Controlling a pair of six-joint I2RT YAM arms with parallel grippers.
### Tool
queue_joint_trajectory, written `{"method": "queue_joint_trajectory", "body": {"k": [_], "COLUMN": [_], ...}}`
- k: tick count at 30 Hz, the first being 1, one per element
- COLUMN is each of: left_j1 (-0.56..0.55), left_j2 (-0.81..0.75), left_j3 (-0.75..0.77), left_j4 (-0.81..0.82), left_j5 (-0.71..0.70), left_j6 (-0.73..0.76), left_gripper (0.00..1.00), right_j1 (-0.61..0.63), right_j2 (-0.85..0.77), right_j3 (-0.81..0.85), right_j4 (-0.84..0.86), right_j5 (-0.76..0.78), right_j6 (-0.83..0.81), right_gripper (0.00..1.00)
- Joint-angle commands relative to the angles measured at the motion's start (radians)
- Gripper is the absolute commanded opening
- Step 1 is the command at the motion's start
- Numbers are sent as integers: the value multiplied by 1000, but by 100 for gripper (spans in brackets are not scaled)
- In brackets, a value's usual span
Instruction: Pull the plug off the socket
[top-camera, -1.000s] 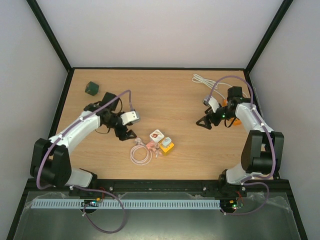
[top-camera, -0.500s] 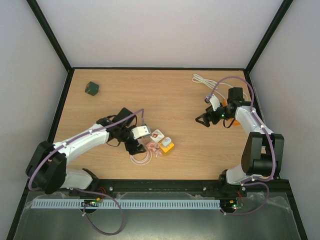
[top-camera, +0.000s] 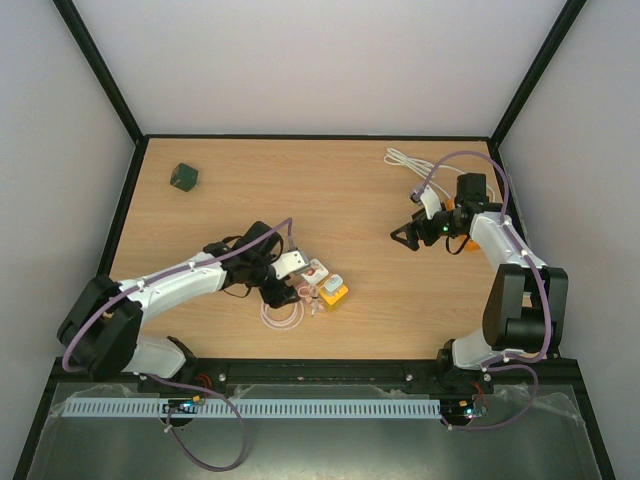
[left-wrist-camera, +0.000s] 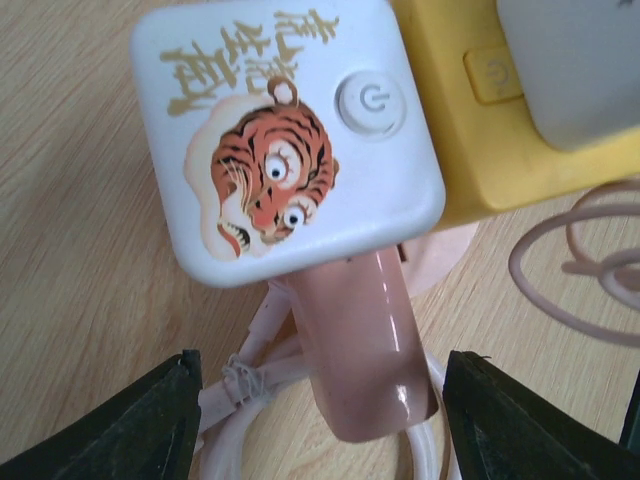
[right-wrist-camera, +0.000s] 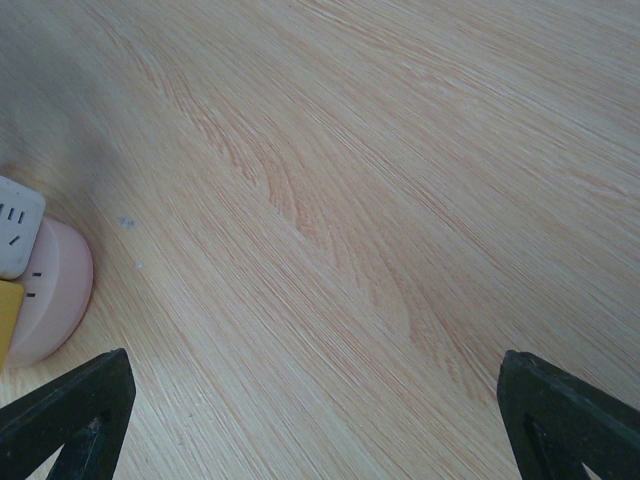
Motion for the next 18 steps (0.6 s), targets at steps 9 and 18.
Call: {"method": "queue_joint_trajectory", "body": {"k": [9, 18], "left_j1": [-42, -42], "left_j2": [39, 50], "left_j3": [-21, -8], "left_j4": [83, 95], "left_j5": [-46, -99], "left_j6": [-92, -124], "left_gripper": [56, 41], "right_j1": [1, 1], "right_j2": [5, 7], "right_j3": [-11, -23], "right_j4": [37, 61], "right_j5": [0, 3], "right_j6": [26, 42], "right_gripper": [97, 97]}}
